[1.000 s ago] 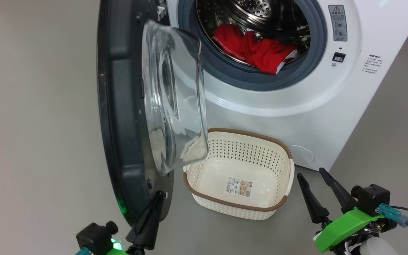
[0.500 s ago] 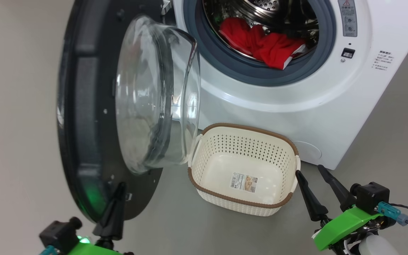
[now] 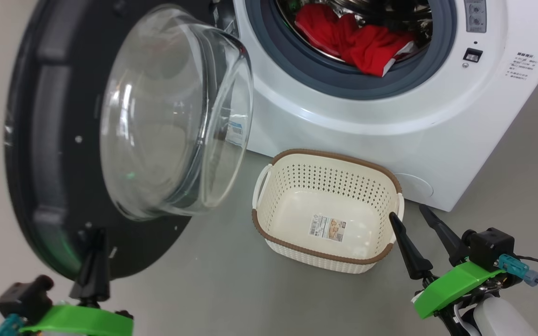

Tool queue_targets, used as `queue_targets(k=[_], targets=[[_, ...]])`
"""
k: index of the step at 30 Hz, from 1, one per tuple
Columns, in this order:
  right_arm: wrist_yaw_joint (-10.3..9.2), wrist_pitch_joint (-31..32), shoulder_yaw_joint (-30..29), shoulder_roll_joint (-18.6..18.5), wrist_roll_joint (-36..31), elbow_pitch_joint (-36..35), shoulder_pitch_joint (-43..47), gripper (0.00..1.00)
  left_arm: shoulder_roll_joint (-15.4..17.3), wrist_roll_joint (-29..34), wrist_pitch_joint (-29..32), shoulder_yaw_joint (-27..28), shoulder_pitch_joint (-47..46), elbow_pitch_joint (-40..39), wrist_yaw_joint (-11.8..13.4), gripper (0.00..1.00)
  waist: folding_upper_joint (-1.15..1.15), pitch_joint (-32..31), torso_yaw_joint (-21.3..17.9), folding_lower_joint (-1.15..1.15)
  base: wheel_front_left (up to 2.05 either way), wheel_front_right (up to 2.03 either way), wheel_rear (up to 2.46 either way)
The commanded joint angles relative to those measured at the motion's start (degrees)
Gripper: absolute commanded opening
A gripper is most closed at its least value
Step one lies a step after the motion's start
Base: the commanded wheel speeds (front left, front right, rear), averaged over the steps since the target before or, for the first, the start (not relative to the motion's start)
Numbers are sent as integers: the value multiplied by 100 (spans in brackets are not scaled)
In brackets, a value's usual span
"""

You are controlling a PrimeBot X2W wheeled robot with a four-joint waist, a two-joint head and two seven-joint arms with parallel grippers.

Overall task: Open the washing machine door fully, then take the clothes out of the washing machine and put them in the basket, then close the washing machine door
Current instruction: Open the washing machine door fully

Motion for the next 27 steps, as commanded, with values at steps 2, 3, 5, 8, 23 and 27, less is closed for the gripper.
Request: queue_targets(k=[2, 3, 5, 8, 23, 27], targets=[[9, -69, 147, -39, -64, -137, -188, 100, 283, 37, -36, 447, -337, 46, 34, 0, 0, 60, -6, 0, 0, 0, 0], [9, -69, 147, -39, -69, -136, -195, 100, 299, 35, -36, 506, -373, 88, 34, 0, 0, 72, -8, 0, 0, 0, 0], [9, -69, 147, -37, -77, -136, -207, 100, 331, 28, -36, 628, -440, 176, 34, 0, 0, 95, -14, 0, 0, 0, 0], [9, -69, 155, -41, -83, -125, -224, 100, 402, 59, -36, 811, -548, 317, 34, 0, 0, 128, -25, 0, 0, 0, 0], [9, -69, 151, -83, -151, -125, -382, 100, 672, 244, -36, 1532, -1154, 1072, 34, 0, 0, 421, -59, 0, 0, 0, 0], [9, -69, 152, -86, -169, -120, -426, 100, 718, 355, -36, 1766, -1362, 1307, 34, 0, 0, 496, -72, 0, 0, 0, 0]])
